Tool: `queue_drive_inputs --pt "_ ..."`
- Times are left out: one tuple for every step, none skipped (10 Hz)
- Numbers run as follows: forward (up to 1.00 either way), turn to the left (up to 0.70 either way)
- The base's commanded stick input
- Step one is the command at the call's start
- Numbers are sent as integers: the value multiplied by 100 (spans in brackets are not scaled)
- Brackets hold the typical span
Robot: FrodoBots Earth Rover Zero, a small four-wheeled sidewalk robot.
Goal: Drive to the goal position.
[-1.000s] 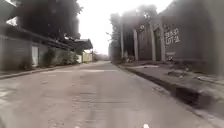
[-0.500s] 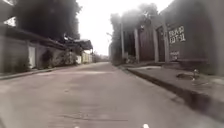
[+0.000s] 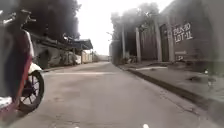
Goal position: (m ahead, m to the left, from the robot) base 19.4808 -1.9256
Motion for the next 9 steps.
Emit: queue_drive_inputs --pt "85 0" --pt "85 2" --pt "85 4" --pt "85 4" --pt "85 2" --pt "85 -10" --pt "85 -34" --pt "85 -25" --pt "85 8"
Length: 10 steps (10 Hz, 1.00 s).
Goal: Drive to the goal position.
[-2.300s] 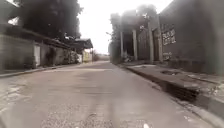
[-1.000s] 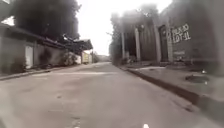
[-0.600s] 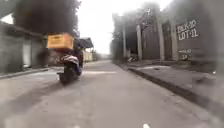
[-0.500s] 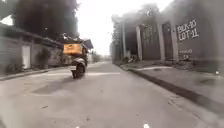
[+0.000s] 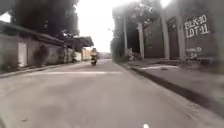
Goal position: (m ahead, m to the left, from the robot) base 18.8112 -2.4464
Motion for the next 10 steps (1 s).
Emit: queue_drive_inputs --pt "85 7" --pt "85 10" --pt "85 16" --pt "85 11" --pt "85 15" --pt "85 12" --pt "85 10" --pt "85 9" --pt "85 8" --pt "85 3"
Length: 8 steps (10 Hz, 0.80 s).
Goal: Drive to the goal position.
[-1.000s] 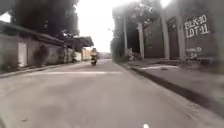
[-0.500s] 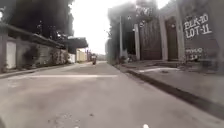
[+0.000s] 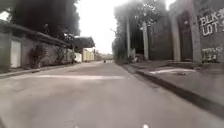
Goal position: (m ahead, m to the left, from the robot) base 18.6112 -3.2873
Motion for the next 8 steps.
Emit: queue_drive_inputs --pt "85 1" --pt "85 0" --pt "85 -17" --pt "85 -34" --pt "85 -34" --pt "85 -34" --pt "85 -10" --pt "85 9"
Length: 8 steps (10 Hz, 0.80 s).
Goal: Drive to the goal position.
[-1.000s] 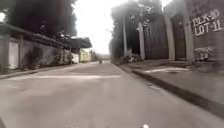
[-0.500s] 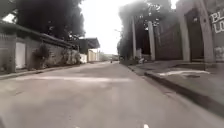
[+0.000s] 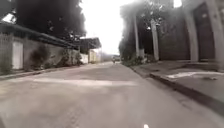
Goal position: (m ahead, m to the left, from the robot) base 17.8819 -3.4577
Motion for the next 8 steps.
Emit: queue_drive_inputs --pt "85 5" --pt "85 5" --pt "85 6" --pt "85 3" --pt "85 4" --pt "85 6" --pt "85 6" --pt "85 2"
